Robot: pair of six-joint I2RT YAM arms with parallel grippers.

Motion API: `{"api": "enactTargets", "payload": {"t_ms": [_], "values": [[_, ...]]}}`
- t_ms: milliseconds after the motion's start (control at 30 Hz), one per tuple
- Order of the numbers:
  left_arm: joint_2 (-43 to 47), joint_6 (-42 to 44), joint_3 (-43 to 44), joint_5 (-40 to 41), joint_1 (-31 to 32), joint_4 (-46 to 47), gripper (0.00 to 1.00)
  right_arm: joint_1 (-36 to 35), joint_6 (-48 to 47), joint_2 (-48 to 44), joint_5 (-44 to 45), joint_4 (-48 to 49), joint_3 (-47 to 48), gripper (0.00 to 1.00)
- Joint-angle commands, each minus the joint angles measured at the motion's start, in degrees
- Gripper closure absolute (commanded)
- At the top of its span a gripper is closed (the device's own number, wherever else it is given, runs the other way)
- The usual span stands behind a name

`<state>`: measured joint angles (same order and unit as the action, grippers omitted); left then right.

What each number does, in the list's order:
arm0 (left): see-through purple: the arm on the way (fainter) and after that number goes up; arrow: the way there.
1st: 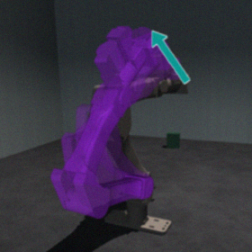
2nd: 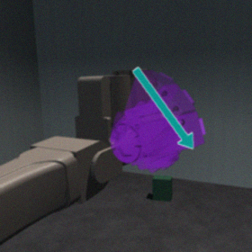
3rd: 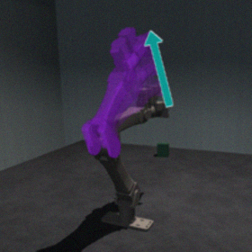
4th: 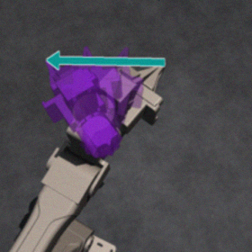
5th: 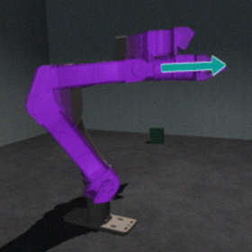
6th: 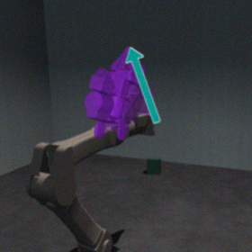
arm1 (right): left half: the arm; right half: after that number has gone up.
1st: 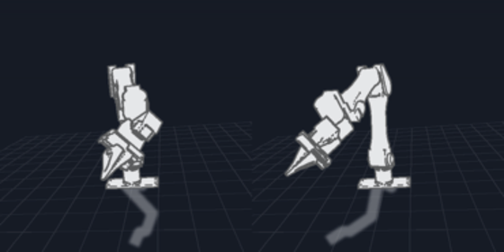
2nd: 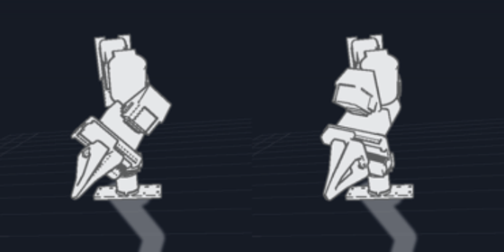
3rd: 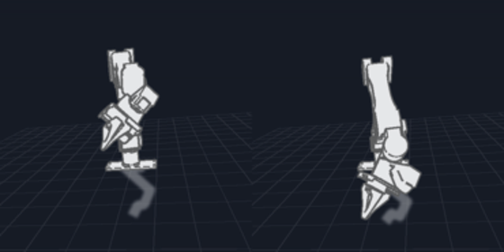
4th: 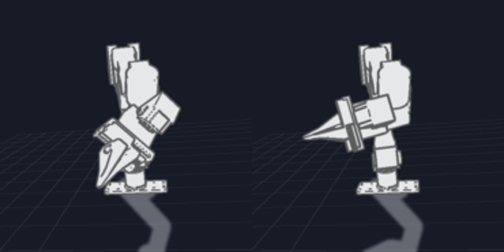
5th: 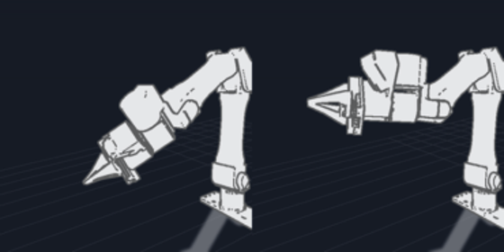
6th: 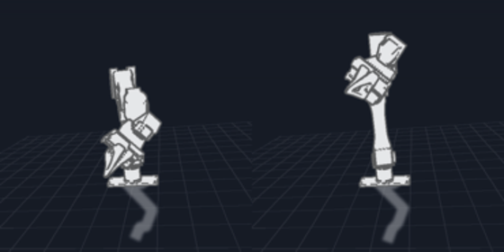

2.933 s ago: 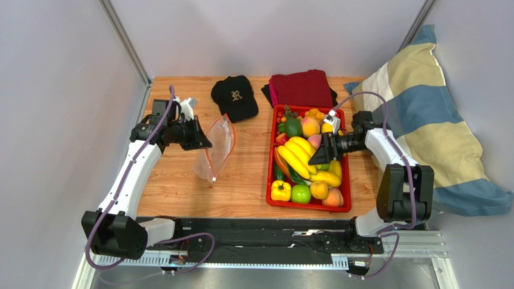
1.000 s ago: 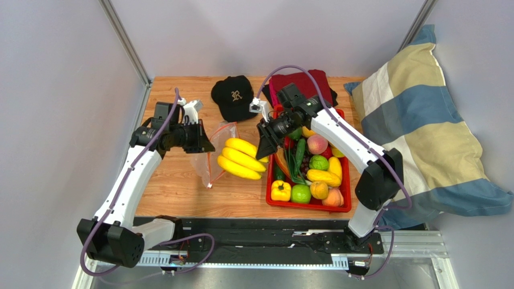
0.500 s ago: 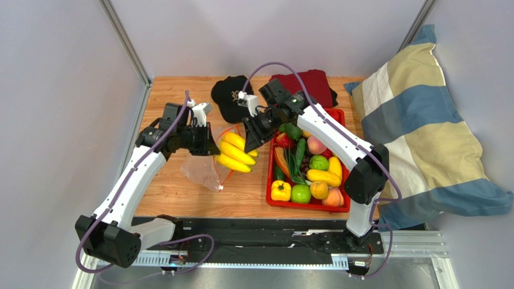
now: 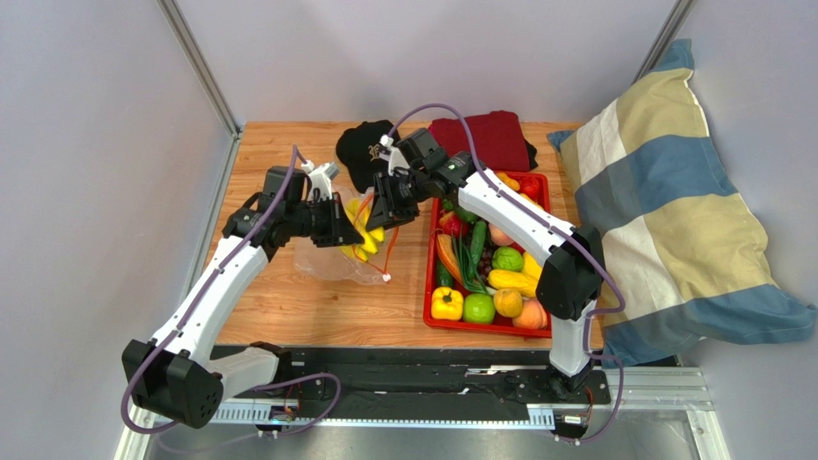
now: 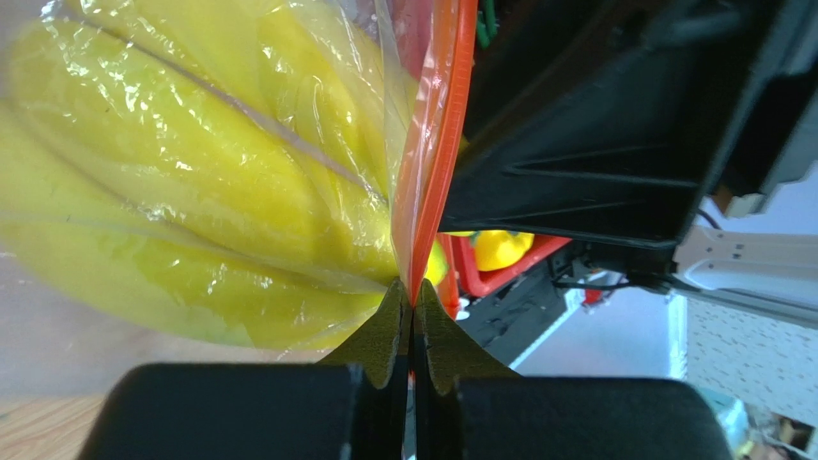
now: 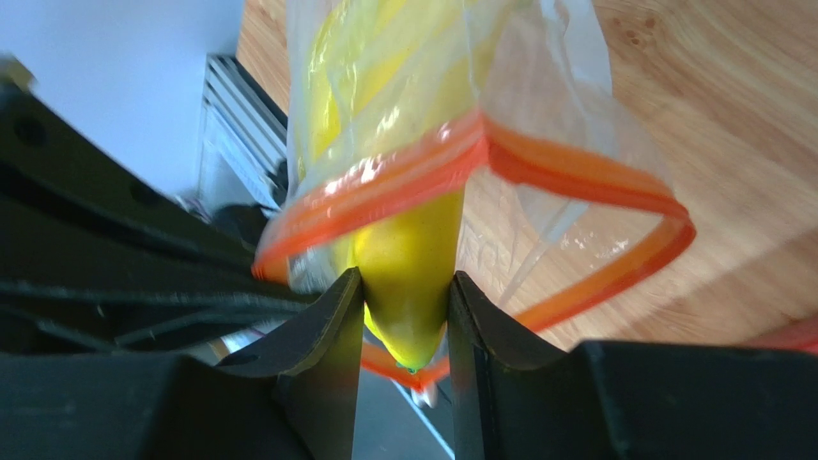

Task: Place the food in the zip-top bag and seal the zipper
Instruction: Place the fake fruit in the zipper food storage bag.

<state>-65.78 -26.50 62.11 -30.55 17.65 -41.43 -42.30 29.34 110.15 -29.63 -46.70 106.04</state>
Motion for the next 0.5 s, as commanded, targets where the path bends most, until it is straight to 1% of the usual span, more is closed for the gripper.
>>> {"api": "enactTargets", "payload": {"t_ms": [0, 33, 100, 267, 333, 400, 467], "values": [[1.00, -7.76, -1.81, -9.00, 0.54, 8.54, 1.00, -0.06, 14.33, -5.11, 1.76, 16.79, -8.18, 1.00], [1.09, -8.65, -2.16, -10.66, 0.46, 9.60, 1.00, -0.32, 14.86, -6.42, 2.64, 20.64, -10.22, 1.00], [1.44, -11.88, -3.13, -11.81, 0.37, 12.93, 1.00, -0.76, 14.96, -7.31, 5.00, 23.74, -13.21, 1.00], [2.50, -17.44, -4.97, -14.71, -1.47, 17.61, 1.00, -2.61, 9.77, -9.42, 9.67, 27.44, -19.54, 1.00], [2.58, -19.55, -5.24, -16.46, -2.61, 19.45, 1.00, -2.96, 8.98, -10.39, 9.07, 31.29, -21.92, 1.00], [3.11, -22.26, -6.47, -16.74, -3.93, 21.90, 1.00, -3.66, 6.97, -11.44, 8.27, 32.28, -23.24, 1.00], [4.34, -24.03, -8.13, -17.79, -4.55, 24.45, 1.00, -4.71, 3.19, -13.11, 7.40, 34.21, -23.77, 0.99]]}}
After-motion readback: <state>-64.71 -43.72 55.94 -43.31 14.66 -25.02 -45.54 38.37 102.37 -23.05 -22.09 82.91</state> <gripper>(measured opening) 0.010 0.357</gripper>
